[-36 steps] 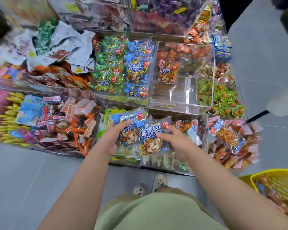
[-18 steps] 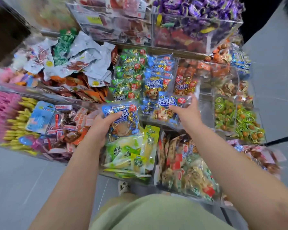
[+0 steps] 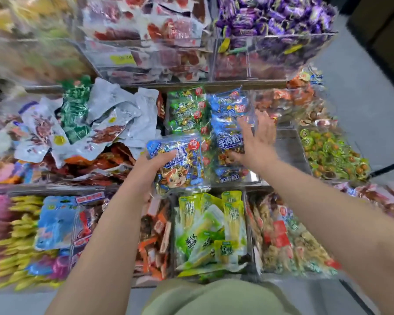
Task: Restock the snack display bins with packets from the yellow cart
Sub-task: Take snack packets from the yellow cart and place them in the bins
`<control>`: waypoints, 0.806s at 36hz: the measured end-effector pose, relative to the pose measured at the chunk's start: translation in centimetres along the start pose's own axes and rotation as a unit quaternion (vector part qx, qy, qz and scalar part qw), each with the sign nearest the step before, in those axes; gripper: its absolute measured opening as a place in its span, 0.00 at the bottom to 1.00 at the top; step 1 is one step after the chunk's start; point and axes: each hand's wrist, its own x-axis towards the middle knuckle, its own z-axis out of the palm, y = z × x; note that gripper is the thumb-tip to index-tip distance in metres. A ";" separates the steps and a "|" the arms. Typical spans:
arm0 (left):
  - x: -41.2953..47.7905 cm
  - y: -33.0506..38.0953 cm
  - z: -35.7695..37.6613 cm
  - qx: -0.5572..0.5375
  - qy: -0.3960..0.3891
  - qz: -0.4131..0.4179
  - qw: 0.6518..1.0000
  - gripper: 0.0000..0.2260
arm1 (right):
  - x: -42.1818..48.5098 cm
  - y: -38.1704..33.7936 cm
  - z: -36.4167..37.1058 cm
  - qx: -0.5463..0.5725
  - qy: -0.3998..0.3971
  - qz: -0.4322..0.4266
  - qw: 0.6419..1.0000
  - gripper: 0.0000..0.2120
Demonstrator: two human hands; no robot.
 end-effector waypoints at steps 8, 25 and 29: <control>1.6 0.7 0.0 0.001 -0.074 -0.007 0.997 0.34 | 1.5 -0.7 0.6 -0.206 -0.130 -0.105 0.964 0.56; 2.7 1.4 -0.1 -0.004 -0.073 -0.016 0.997 0.30 | 1.7 -0.2 3.2 -0.190 -0.106 -0.096 0.971 0.51; 2.3 1.3 0.4 0.006 -0.071 -0.010 0.997 0.26 | 1.3 -0.1 3.1 -0.197 -0.139 -0.112 0.964 0.51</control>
